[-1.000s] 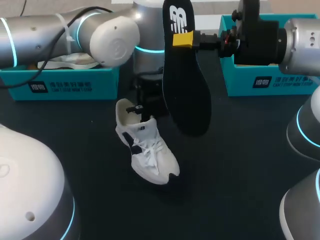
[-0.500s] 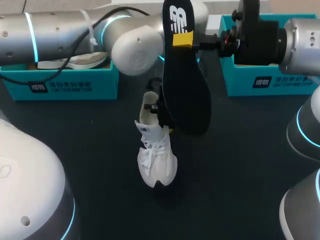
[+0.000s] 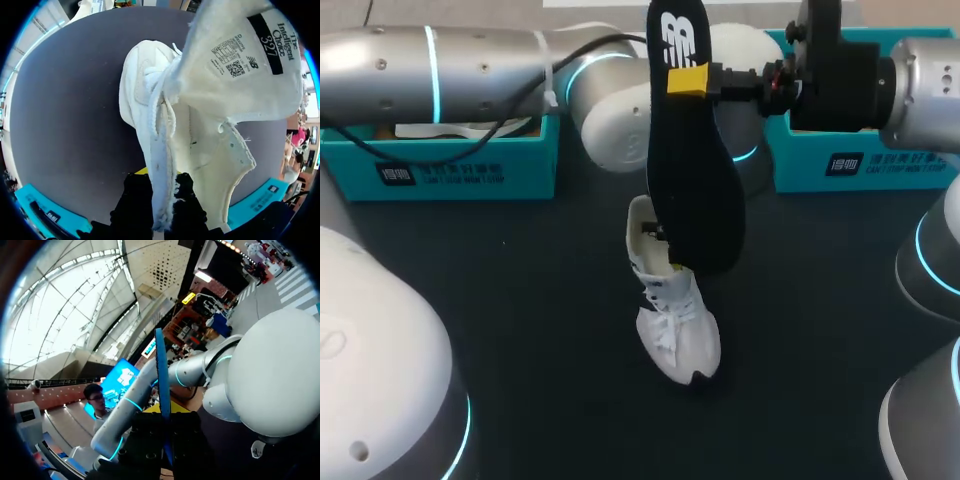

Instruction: Take the shoe out of the shoebox, open the shoe tongue, remove and reinsert the insole, then place the shoe into the shoebox

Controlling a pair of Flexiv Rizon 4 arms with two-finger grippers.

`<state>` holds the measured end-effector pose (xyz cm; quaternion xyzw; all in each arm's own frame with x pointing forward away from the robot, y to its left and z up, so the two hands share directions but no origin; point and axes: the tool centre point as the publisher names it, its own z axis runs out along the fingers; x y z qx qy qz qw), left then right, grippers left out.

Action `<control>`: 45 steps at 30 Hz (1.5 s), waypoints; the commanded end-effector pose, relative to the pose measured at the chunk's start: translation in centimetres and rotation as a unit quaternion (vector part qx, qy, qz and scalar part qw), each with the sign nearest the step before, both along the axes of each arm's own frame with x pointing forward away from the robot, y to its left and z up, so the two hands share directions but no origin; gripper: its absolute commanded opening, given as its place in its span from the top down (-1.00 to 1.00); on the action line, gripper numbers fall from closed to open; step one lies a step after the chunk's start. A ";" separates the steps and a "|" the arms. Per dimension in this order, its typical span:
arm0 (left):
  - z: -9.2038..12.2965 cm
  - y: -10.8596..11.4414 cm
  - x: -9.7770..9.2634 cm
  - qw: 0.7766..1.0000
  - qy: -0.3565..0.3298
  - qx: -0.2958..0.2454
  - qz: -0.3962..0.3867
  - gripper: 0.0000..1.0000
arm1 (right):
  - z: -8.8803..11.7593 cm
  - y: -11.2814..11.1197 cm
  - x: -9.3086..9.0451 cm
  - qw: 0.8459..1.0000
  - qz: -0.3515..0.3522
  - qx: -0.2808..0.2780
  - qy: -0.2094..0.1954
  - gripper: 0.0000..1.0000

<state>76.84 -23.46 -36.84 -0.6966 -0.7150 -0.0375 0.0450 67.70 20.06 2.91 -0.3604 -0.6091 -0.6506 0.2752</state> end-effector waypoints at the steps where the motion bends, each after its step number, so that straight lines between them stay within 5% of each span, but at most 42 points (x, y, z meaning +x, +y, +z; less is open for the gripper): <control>1: -0.5 -1.4 0.5 1.000 0.004 0.029 -0.001 1.00 | 0.1 0.6 0.2 1.000 0.000 -0.001 0.000 1.00; 14: 0.7 2.1 1.7 1.000 0.017 0.017 -0.003 1.00 | 0.1 0.6 0.2 1.000 0.000 -0.001 0.000 1.00; 27: 0.5 1.4 3.6 0.999 0.006 0.025 -0.030 1.00 | 0.1 0.6 0.2 1.000 0.000 -0.001 0.000 1.00; 45: -2.5 1.0 2.9 0.999 0.023 0.037 -0.028 1.00 | 0.1 0.6 0.2 1.000 0.000 -0.001 0.000 1.00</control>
